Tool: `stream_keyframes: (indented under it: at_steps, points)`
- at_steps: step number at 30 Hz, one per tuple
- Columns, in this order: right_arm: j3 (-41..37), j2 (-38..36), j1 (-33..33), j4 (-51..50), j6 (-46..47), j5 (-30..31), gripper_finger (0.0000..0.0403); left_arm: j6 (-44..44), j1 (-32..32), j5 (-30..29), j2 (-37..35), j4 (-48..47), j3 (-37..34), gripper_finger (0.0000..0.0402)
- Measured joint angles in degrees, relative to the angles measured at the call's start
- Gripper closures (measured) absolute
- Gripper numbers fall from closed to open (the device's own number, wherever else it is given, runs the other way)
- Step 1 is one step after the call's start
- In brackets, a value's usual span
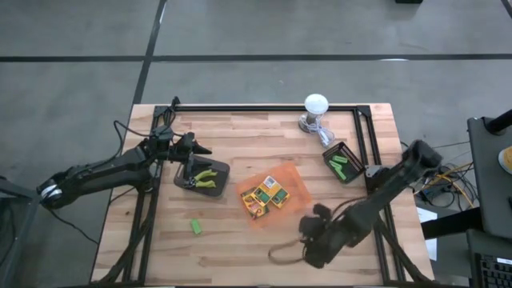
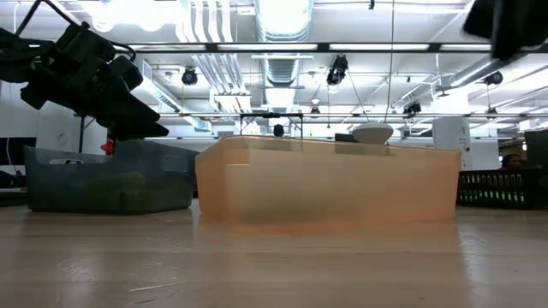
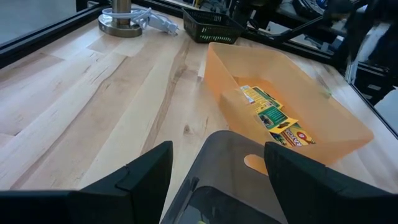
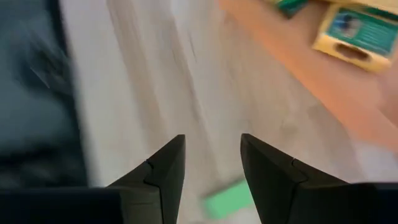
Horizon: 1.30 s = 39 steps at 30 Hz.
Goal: Pick & Place School Supplies
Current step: Put the right green eraser into the black basket
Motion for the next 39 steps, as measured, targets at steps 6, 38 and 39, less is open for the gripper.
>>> stream_keyframes:
  at_steps: [6, 38, 39]
  points:
    - [0.1, -8.3, 0.0, -6.7, 33.3, 5.1, 0.0252, 0.0, 0.0, 0.0, 0.0, 0.0, 0.0, 0.0142]
    - [0.2, 7.5, 0.3, -7.8, 67.5, -15.1, 0.0179, 0.0, 0.0, 0.0, 0.0, 0.0, 0.0, 0.0142]
    - [0.2, 7.8, 0.2, -8.0, 67.6, -15.1, 0.0173, 0.0, 0.0, 0.0, 0.0, 0.0, 0.0, 0.0142]
